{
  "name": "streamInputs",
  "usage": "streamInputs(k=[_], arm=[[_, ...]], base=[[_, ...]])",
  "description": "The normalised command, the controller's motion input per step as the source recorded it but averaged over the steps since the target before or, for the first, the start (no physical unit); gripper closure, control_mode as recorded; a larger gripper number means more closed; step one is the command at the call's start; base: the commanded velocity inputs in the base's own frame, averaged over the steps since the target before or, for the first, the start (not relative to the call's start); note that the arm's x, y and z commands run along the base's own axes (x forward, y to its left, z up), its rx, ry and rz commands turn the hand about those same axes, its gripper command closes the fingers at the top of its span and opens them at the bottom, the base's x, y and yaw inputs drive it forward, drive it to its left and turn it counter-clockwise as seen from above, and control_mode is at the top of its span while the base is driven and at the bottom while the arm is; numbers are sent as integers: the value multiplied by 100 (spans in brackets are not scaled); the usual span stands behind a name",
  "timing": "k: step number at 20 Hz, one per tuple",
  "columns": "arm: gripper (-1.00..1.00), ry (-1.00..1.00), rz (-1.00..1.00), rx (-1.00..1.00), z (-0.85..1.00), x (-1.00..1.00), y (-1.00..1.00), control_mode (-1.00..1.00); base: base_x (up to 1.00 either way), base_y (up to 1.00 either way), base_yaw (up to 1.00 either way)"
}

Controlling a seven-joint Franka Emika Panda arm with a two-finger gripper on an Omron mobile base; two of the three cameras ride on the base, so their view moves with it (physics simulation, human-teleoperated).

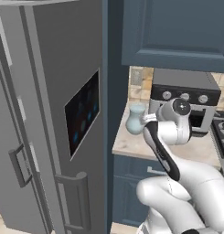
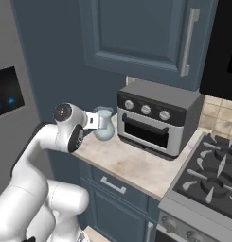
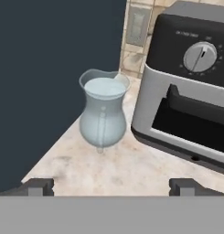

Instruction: Move the lemon and bread from the second highest shelf to the top shelf to make space. Then, place the pitcher from the counter on the cleared second highest shelf.

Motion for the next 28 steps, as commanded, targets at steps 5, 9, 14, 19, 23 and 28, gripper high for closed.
streamInputs(k=[5,9,14,19,23,28], arm=[[-100,9,0,9,-33,52,0,-100],[-100,7,0,9,-18,40,0,-100],[-100,16,0,4,0,39,1,-100],[-100,11,0,0,-9,37,7,-100],[-100,0,0,0,-35,26,0,-100],[-100,-1,0,0,-45,23,0,-100]], base=[[0,0,0],[0,0,0],[0,0,0],[0,0,0],[0,0,0],[0,0,0]])
